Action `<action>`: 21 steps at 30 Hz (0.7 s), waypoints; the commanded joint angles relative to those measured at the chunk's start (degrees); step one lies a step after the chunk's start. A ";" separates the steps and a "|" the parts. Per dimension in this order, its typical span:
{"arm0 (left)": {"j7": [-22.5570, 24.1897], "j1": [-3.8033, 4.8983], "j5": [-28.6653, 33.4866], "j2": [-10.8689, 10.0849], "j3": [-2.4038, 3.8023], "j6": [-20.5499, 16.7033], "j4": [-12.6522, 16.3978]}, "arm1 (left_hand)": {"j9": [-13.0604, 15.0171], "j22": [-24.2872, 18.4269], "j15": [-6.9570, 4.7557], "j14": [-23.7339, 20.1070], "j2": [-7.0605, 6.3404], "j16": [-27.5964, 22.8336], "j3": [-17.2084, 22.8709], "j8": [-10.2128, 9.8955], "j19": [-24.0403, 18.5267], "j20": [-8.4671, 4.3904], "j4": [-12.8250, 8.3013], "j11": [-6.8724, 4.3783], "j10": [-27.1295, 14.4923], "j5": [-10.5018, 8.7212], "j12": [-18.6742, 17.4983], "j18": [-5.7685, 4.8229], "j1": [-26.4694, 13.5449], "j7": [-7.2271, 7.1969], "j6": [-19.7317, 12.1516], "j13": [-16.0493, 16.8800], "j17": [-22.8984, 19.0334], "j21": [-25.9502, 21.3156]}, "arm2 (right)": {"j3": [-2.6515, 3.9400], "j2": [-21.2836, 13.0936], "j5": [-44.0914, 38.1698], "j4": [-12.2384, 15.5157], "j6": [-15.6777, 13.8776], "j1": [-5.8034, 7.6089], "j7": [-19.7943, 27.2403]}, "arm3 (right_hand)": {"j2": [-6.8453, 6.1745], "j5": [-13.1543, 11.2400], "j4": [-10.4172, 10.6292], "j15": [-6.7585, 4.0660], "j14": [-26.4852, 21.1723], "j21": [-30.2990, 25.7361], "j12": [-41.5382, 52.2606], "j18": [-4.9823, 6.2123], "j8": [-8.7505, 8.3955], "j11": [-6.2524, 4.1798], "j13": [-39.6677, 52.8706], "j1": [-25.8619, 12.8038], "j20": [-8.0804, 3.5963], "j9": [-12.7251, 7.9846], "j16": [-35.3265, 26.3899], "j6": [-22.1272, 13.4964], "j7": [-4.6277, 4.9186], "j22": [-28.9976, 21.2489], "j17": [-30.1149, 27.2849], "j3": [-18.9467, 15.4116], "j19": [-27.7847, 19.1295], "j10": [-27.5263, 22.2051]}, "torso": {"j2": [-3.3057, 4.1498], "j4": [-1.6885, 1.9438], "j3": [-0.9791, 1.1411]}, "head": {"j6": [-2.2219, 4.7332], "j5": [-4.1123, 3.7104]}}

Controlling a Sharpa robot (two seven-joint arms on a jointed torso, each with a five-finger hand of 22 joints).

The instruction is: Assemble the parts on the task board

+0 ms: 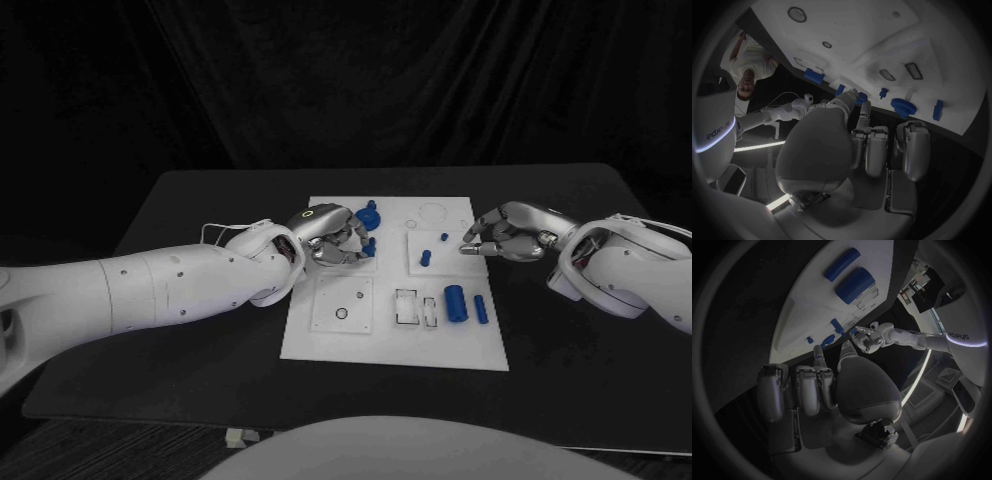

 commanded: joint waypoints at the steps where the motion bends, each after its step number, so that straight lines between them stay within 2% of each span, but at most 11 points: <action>1: -0.87 -0.19 1.96 0.45 0.06 0.16 -0.19 | 0.81 12.94 -0.29 5.84 0.41 0.37 -0.10 0.11 2.60 -0.45 -0.34 -0.26 5.86 0.44 -0.03 -0.07 0.50 -2.44 2.30 15.09 15.09 -0.31 | 0.03 -0.05 -0.05 0.15 0.02 -0.17 -0.72 | 0.01 -0.34 -0.18 0.39 6.01 -0.29 0.15 -0.24 0.25 0.19 15.09 0.56 0.34 -0.07 0.15 0.42 -0.12 14.19 15.10 -0.07 4.88 5.97 | -0.02 0.00 -0.11 | -0.01 -0.02; 6: -2.79 -0.33 -0.50 0.95 0.06 2.03 -0.47 | 0.75 12.91 -0.26 5.84 0.39 0.37 -0.27 -0.04 2.56 -0.44 -0.42 -0.19 5.86 0.42 -0.03 -0.05 0.50 -2.34 2.09 15.09 15.09 -0.38 | 0.03 0.12 -0.05 0.07 0.16 -0.24 -0.61 | 0.00 -0.34 -0.21 0.39 6.01 -0.28 0.15 -0.24 0.26 0.19 15.09 0.63 0.33 -0.08 0.15 0.44 -0.12 14.19 15.10 -0.08 4.89 5.97 | -0.03 -0.05 0.03 | -0.01 0.22; 12: -4.41 -0.43 -1.70 1.14 0.06 2.55 -0.68 | 0.70 12.89 -0.23 5.84 0.45 0.37 -0.41 -0.17 2.53 -0.42 -0.39 -0.13 5.86 0.29 -0.03 -0.04 0.40 -2.28 1.91 15.09 15.09 -0.45 | 0.03 0.22 -0.05 0.05 0.22 -0.29 -0.51 | -0.02 -0.34 -0.24 0.39 6.01 -0.29 0.15 -0.24 0.26 0.18 15.09 0.67 0.33 -0.08 0.15 0.44 -0.13 14.19 15.10 -0.09 4.88 5.97 | -0.01 -0.05 0.10 | -0.01 0.07; 21: -6.66 -0.50 -3.43 1.50 0.06 4.13 -0.99 | 0.58 12.86 -0.17 5.84 0.41 0.37 -0.61 -0.45 2.49 -0.39 -0.51 -0.05 5.86 0.21 -0.03 -0.02 0.42 -2.17 1.50 15.09 15.09 -0.52 | 0.03 0.22 -0.05 0.03 0.36 -0.36 -0.52 | -0.06 -0.32 -0.26 0.38 6.01 -0.29 0.15 -0.24 0.26 0.17 15.09 0.71 0.33 -0.09 0.15 0.45 -0.13 14.19 15.10 -0.11 4.88 5.97 | 0.01 -0.05 0.05 | -0.01 0.05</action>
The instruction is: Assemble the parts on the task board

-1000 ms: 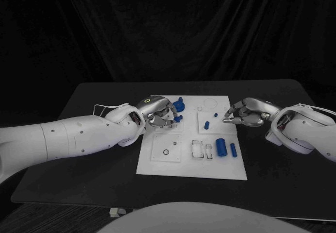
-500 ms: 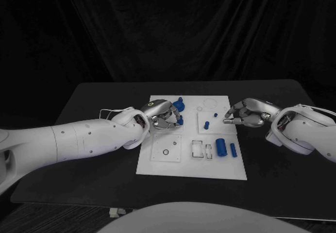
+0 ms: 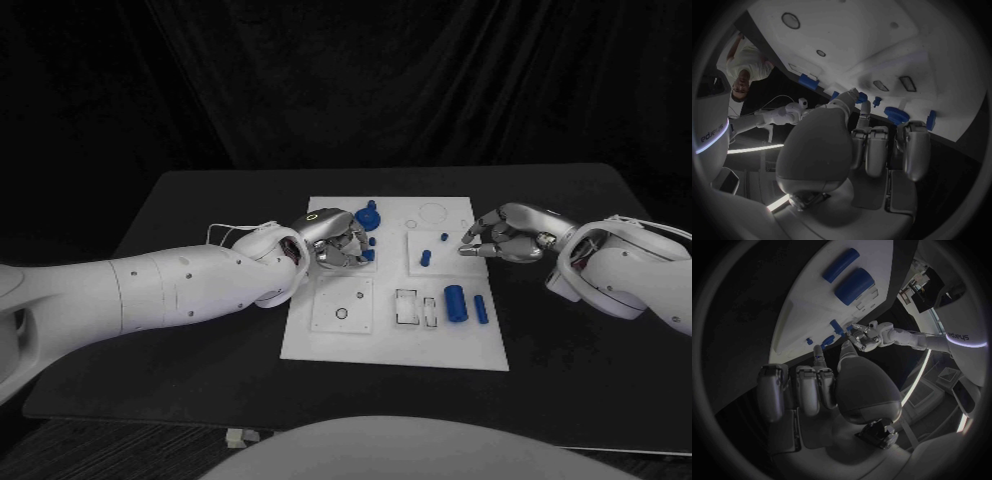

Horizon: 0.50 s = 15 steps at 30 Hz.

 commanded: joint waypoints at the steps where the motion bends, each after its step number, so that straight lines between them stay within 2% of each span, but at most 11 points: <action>1: -2.20 -0.14 -2.34 0.27 0.05 1.95 0.01 | 0.18 12.86 -0.16 5.84 0.20 0.37 -0.31 -0.27 2.48 -0.38 -0.22 -0.03 5.86 -0.10 -0.03 -0.01 0.22 -1.94 1.64 15.09 15.09 -0.22 | 0.03 0.01 -0.05 0.05 0.36 -0.19 -0.54 | -0.06 -0.32 -0.26 0.38 6.01 -0.29 0.15 -0.24 0.26 0.17 15.09 0.71 0.33 -0.09 0.14 0.45 -0.13 14.17 15.10 -0.11 4.88 5.97 | 0.01 -0.01 -0.03 | -0.01 -0.01; 10: -4.34 -0.22 -4.54 0.44 0.05 4.36 -0.18 | 0.08 12.84 -0.09 5.84 0.15 0.37 -0.51 -0.50 2.45 -0.34 -0.27 0.05 5.86 -0.35 -0.03 0.00 0.14 -1.82 1.36 15.09 15.09 -0.27 | 0.03 0.07 -0.05 0.15 0.38 -0.24 -0.59 | -0.07 -0.31 -0.28 0.38 6.01 -0.31 0.15 -0.24 0.26 0.17 15.09 0.75 0.32 -0.10 0.14 0.45 -0.13 14.16 15.10 -0.12 4.87 5.97 | 0.00 -0.02 0.00 | -0.01 -0.41; 15: -3.76 -0.25 -4.71 0.50 0.05 4.88 -0.39 | -0.53 12.81 0.25 5.84 -0.26 0.37 -1.44 -1.82 2.40 -0.07 0.04 0.50 5.86 -0.61 -0.03 0.01 -0.87 -1.32 -0.23 15.09 15.09 -0.34 | 0.03 0.01 -0.05 0.20 0.19 -0.24 -0.54 | -0.08 -0.31 -0.29 0.37 6.01 -0.30 0.15 -0.24 0.26 0.15 15.09 0.80 0.32 -0.11 0.14 0.45 -0.13 14.17 15.10 -0.14 4.88 5.97 | 0.03 -0.05 0.02 | -0.01 -0.79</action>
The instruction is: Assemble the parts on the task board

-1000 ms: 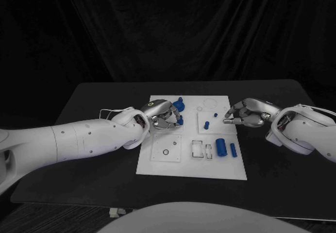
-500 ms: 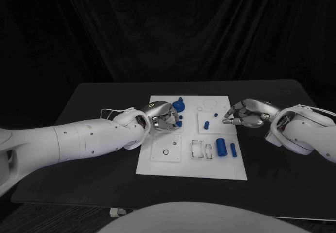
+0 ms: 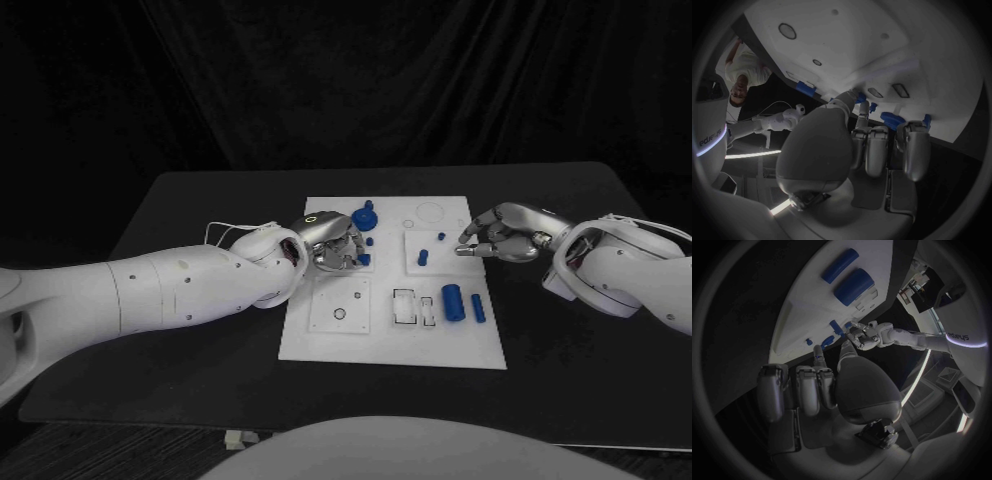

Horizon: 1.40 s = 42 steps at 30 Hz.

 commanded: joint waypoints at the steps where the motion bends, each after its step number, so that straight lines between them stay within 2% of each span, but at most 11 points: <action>1: -0.35 -0.17 -1.21 0.16 -0.15 2.19 -0.16 | -0.53 12.81 0.30 5.85 -0.31 0.37 -0.73 -1.04 2.39 -0.04 0.21 0.54 5.86 -0.15 -0.03 0.01 -0.94 -0.26 -0.86 15.09 15.10 -0.36 | 0.03 -0.05 -0.05 0.16 0.12 -0.16 -0.53 | 0.14 -0.31 -0.29 0.37 6.01 -0.32 0.15 -0.23 0.26 0.15 15.09 0.58 0.32 -0.06 0.15 0.45 -0.13 14.17 15.10 -0.14 4.86 5.97 | 0.05 0.00 0.02 | -0.01 -0.16; 10: 3.17 -0.21 -1.27 -0.01 -0.15 1.01 0.13 | -1.63 12.73 0.99 5.85 -1.03 0.37 -1.73 -3.39 2.24 0.54 0.43 1.36 5.86 -0.48 -0.03 0.06 -1.75 0.71 -3.27 15.09 15.10 -0.59 | 0.03 -0.04 -0.05 0.27 -0.05 -0.16 -0.38 | 0.14 -0.31 -0.29 0.37 6.01 -0.32 0.15 -0.23 0.26 0.15 15.09 0.58 0.32 -0.06 0.15 0.45 -0.13 14.17 15.10 -0.14 4.86 5.97 | 0.00 -0.01 0.06 | -0.01 -0.08; 12: 4.37 -0.21 -1.27 -0.21 -0.15 0.24 0.40 | -2.28 12.73 1.47 5.85 -1.52 0.37 -2.79 -4.93 2.23 0.96 1.20 1.92 5.86 -2.43 -0.03 0.04 -3.02 1.40 -5.62 15.09 15.10 -0.56 | 0.03 -0.07 -0.05 0.28 -0.11 -0.16 -0.35 | 0.16 -0.35 -0.24 0.36 6.01 -0.29 0.15 -0.24 0.26 0.15 15.09 0.54 0.31 -0.06 0.15 0.47 -0.14 14.18 15.10 -0.18 4.88 5.97 | 0.00 0.01 0.08 | -0.01 -0.09; 14: 5.48 -0.22 -1.27 -0.44 -0.15 -0.75 0.77 | -2.52 12.69 1.69 5.85 -1.74 0.37 -3.46 -5.54 2.16 1.18 1.62 2.10 5.86 -3.77 -0.03 0.08 -3.51 1.67 -6.67 15.09 15.10 -0.70 | 0.03 -0.09 -0.05 0.27 -0.10 -0.16 -0.34 | 0.16 -0.35 -0.24 0.36 6.01 -0.29 0.15 -0.24 0.26 0.15 15.09 0.54 0.31 -0.06 0.15 0.47 -0.14 14.18 15.10 -0.18 4.88 5.97 | 0.01 0.02 0.09 | -0.01 -0.08; 16: 6.47 -0.22 -1.27 -0.69 -0.15 -2.05 1.18 | -2.77 12.69 1.44 5.85 -1.80 0.37 -4.11 -6.21 2.15 1.19 2.00 1.66 5.86 -4.60 -0.03 0.11 -3.55 1.53 -8.28 15.09 15.10 -0.70 | 0.03 -0.11 -0.05 0.26 -0.09 -0.16 -0.34 | 0.16 -0.35 -0.24 0.36 6.01 -0.29 0.15 -0.24 0.26 0.15 15.09 0.54 0.31 -0.06 0.15 0.47 -0.14 14.18 15.10 -0.18 4.88 5.97 | 0.01 0.01 0.06 | -0.01 -0.08; 19: 8.55 -0.21 -1.27 -1.35 -0.14 -5.47 2.12 | -2.88 12.75 1.35 5.85 -1.76 0.37 -4.38 -6.31 2.23 1.14 2.14 1.58 5.86 -4.91 -0.03 0.08 -3.35 1.49 -8.94 15.09 15.10 -0.51 | 0.03 -0.11 -0.05 0.22 -0.04 -0.16 -0.33 | 0.16 -0.35 -0.24 0.36 6.01 -0.29 0.15 -0.24 0.26 0.15 15.09 0.54 0.31 -0.06 0.15 0.47 -0.14 14.18 15.10 -0.18 4.88 5.97 | 0.01 0.03 0.05 | -0.01 -0.13; 21: 9.09 -0.21 -1.27 -1.73 -0.13 -6.72 2.58 | -2.88 12.80 1.30 5.85 -1.61 0.37 -4.41 -5.96 2.33 1.08 2.01 1.57 5.86 -4.15 -0.03 0.04 -2.49 1.52 -9.08 15.09 15.10 -0.32 | 0.03 -0.09 -0.05 0.20 -0.02 -0.16 -0.32 | 0.16 -0.35 -0.24 0.36 6.01 -0.29 0.15 -0.24 0.26 0.15 15.09 0.54 0.31 -0.06 0.15 0.47 -0.14 14.18 15.10 -0.18 4.88 5.97 | 0.02 0.02 0.04 | -0.01 -0.17; 32: 7.94 0.20 -1.29 -3.95 -0.10 -9.97 5.34 | -2.79 12.88 1.82 5.85 -1.01 0.37 -4.28 -4.98 2.48 1.37 2.15 2.35 5.86 -3.23 -0.03 -0.05 -1.45 1.87 -8.47 15.09 15.10 -0.02 | 0.03 -0.21 -0.05 0.14 0.03 -0.16 -0.36 | 0.17 -0.39 -0.21 0.36 6.01 -0.33 0.15 -0.22 0.28 0.15 15.09 0.53 0.31 -0.07 0.15 0.50 -0.15 14.17 15.10 -0.22 4.86 5.97 | -0.07 0.03 0.06 | -0.01 -0.24; 36: 5.04 0.89 -3.65 -4.30 -0.09 -7.91 6.42 | -2.96 12.99 2.04 5.85 -0.54 0.37 -3.90 -4.45 2.69 1.61 2.10 2.49 5.86 -1.45 -0.03 -0.12 -0.58 1.96 -7.74 15.09 15.10 0.37 | 0.03 -0.29 -0.05 0.20 0.05 -0.16 -0.38 | 0.17 -0.39 -0.21 0.36 6.01 -0.33 0.15 -0.22 0.28 0.15 15.09 0.53 0.31 -0.07 0.15 0.50 -0.15 14.17 15.10 -0.22 4.86 5.97 | -0.06 -0.01 0.11 | -0.01 -0.48; 38: 2.28 1.43 -6.08 -4.51 -0.08 -4.98 7.35 | -3.31 13.27 1.87 5.85 -0.35 0.37 -3.82 -4.20 3.22 1.59 2.42 2.32 5.86 -0.89 -0.03 -0.32 -0.57 1.68 -6.50 15.09 15.10 1.34 | 0.03 -0.33 -0.05 0.23 0.06 -0.16 -0.39 | 0.17 -0.39 -0.21 0.36 6.01 -0.33 0.15 -0.22 0.28 0.15 15.09 0.53 0.31 -0.07 0.15 0.50 -0.15 14.17 15.10 -0.22 4.86 5.97 | -0.05 -0.01 0.10 | -0.01 -0.64; 42: -4.13 3.02 -11.22 -4.89 -0.07 3.49 9.52 | -4.62 14.30 1.57 5.85 -0.27 0.37 -4.24 -5.04 4.92 1.30 3.87 2.01 5.86 -0.66 -0.03 -1.11 -2.04 1.30 -4.83 15.09 15.10 4.75 | 0.03 -0.41 -0.05 0.28 0.07 -0.16 -0.39 | 0.17 -0.39 -0.21 0.36 6.01 -0.33 0.15 -0.22 0.28 0.15 15.09 0.53 0.31 -0.07 0.15 0.50 -0.15 14.17 15.10 -0.22 4.86 5.97 | -0.02 -0.03 0.06 | -0.01 -0.79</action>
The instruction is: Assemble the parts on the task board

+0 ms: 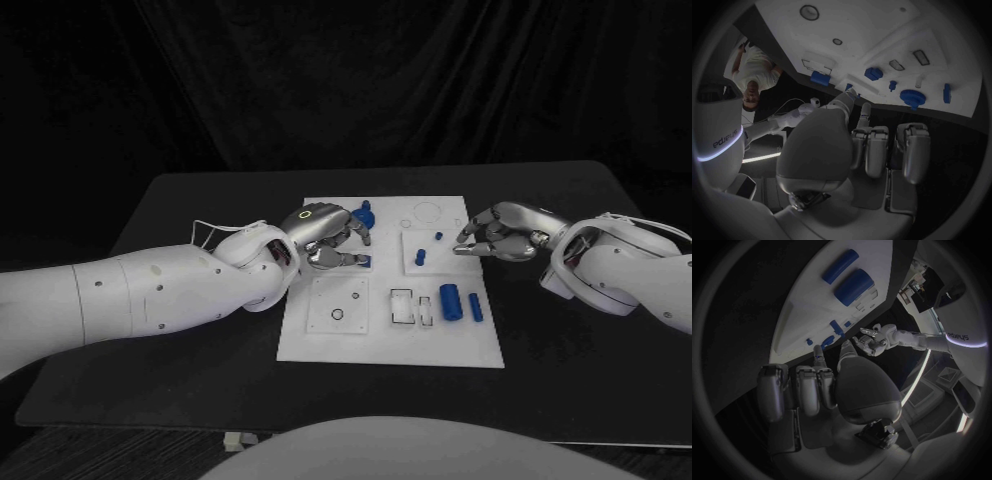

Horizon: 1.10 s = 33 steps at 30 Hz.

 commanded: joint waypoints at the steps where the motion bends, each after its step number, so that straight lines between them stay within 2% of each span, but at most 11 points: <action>1: -9.36 1.44 -7.61 -0.21 0.09 11.77 1.82 | -0.93 14.61 -0.12 6.05 -0.02 0.37 -0.16 -1.01 5.31 0.09 0.78 -0.25 6.06 0.45 -0.03 -1.36 -1.12 -0.18 0.99 15.09 15.10 2.91 | 0.03 -0.16 -0.05 0.20 0.07 -0.13 -0.45 | 0.17 -0.39 -0.21 0.36 6.01 -0.33 0.15 -0.23 0.28 0.15 15.09 0.53 0.30 -0.08 0.15 0.30 0.06 14.17 15.10 -0.22 4.86 5.97 | 0.07 -0.07 -0.03 | -0.01 -0.08; 2: -10.30 1.76 -8.05 -0.26 0.09 13.29 2.15 | -0.93 14.61 -0.12 6.05 -0.02 0.37 -0.16 -1.01 5.31 0.09 0.78 -0.25 6.06 0.45 -0.03 -1.37 -1.12 -0.18 1.00 15.09 15.10 2.92 | 0.03 -0.17 -0.05 0.21 0.07 -0.13 -0.48 | 0.17 -0.39 -0.21 0.36 6.01 -0.33 0.15 -0.23 0.28 0.15 15.09 0.53 0.30 -0.08 0.15 0.30 0.06 14.17 15.10 -0.22 4.86 5.97 | 0.10 -0.08 -0.06 | -0.01 -0.12; 4: -12.98 3.08 -9.10 -0.28 0.10 17.62 2.93 | -1.39 15.03 -0.12 6.05 -0.12 0.37 -0.42 -1.46 5.89 0.05 1.45 -0.24 6.06 0.73 -0.03 -1.69 -1.94 -0.16 1.27 15.09 15.10 4.26 | 0.03 -0.18 -0.05 0.26 0.07 -0.13 -0.55 | 0.18 -0.41 -0.20 0.35 6.01 -0.04 0.15 -0.31 0.30 0.15 15.09 0.56 0.30 -0.09 0.15 0.36 0.05 14.29 15.10 -0.26 5.03 5.97 | 0.16 -0.10 -0.07 | -0.01 -0.24; 8: -15.63 5.61 -10.01 0.41 0.11 23.11 2.97 | -1.92 15.05 -0.07 6.05 -0.01 0.37 -0.25 -2.08 5.91 0.06 1.51 -0.17 6.06 1.30 -0.03 -1.70 -1.90 -0.06 1.24 15.09 15.10 4.32 | 0.03 -0.19 -0.05 0.36 0.06 -0.13 -0.58 | 0.18 -0.41 -0.19 0.35 6.01 0.06 0.15 -0.34 0.30 0.14 15.09 0.56 0.29 -0.09 0.15 0.36 0.05 14.32 15.10 -0.26 5.08 5.97 | 0.17 -0.11 -0.04 | -0.01 -0.32; 10: -16.47 6.46 -10.25 0.90 0.11 25.65 2.71 | -2.10 15.05 -0.06 6.05 -0.11 0.37 -0.19 -2.33 5.91 0.07 1.32 -0.15 6.06 1.50 -0.03 -1.70 -1.72 0.00 1.16 15.09 15.10 4.32 | 0.03 -0.14 -0.05 0.39 0.02 -0.13 -0.59 | 0.18 -0.41 -0.19 0.35 6.01 0.06 0.15 -0.34 0.30 0.14 15.09 0.56 0.29 -0.09 0.15 0.36 0.05 14.32 15.10 -0.26 5.08 5.97 | 0.13 -0.11 -0.02 | -0.01 -0.25; 13: -16.97 7.27 -10.48 2.21 0.10 28.76 1.45 | -2.36 15.05 -0.01 6.05 -0.42 0.37 -0.29 -2.70 5.91 0.10 1.13 -0.06 6.06 1.14 -0.03 -1.70 -1.62 0.12 0.90 15.09 15.10 4.32 | 0.03 -0.04 -0.05 0.42 -0.15 -0.13 -0.56 | 0.18 -0.42 -0.17 0.34 6.01 -0.07 0.15 -0.30 0.30 0.13 15.09 0.55 0.29 -0.09 0.15 0.36 0.05 14.27 15.10 -0.29 5.01 5.97 | 0.10 -0.15 0.01 | -0.01 -0.06; 18: -16.88 7.53 -10.60 4.07 0.10 29.50 -0.57 | -2.73 14.98 0.10 6.05 -0.69 0.37 -0.32 -3.21 5.82 0.19 0.82 0.08 6.06 0.28 -0.03 -1.65 -1.30 0.30 0.62 15.09 15.10 4.10 | 0.04 0.05 -0.05 0.56 -0.26 -0.13 -0.49 | 0.18 -0.43 -0.17 0.34 6.01 -0.16 0.15 -0.28 0.30 0.14 15.09 0.55 0.29 -0.10 0.15 0.36 0.04 14.24 15.10 -0.30 4.96 5.97 | 0.10 -0.14 0.00 | -0.01 -0.01; 25: -15.39 7.32 -10.66 5.73 0.09 26.74 -2.25 | -3.29 14.74 0.29 6.05 -0.79 0.37 -0.20 -3.97 5.51 0.34 0.31 0.32 6.06 -0.13 -0.03 -1.47 -0.67 0.60 -0.37 15.09 15.10 3.35 | 0.04 0.05 -0.05 0.67 -0.33 -0.13 -0.43 | 0.18 -0.43 -0.17 0.34 6.01 -0.16 0.15 -0.28 0.30 0.14 15.09 0.55 0.29 -0.10 0.15 0.36 0.04 14.24 15.10 -0.30 4.96 5.97 | 0.18 -0.10 0.05 | -0.01 -0.20; 33: -13.79 7.18 -10.67 6.33 0.08 24.86 -2.70 | -3.65 14.63 0.49 6.05 -1.06 0.37 -0.56 -4.09 5.38 0.52 0.22 0.56 6.06 -0.87 -0.03 -1.40 -0.77 0.85 -1.24 15.09 15.10 3.03 | 0.04 0.18 -0.05 0.47 -0.95 -0.13 -0.24 | 0.17 -0.44 -0.15 0.34 6.01 -0.35 0.15 -0.22 0.30 0.14 15.09 0.55 0.28 -0.10 0.15 0.37 0.04 14.16 15.10 -0.33 4.85 5.97 | 0.23 -0.03 -0.11 | -0.01 -0.15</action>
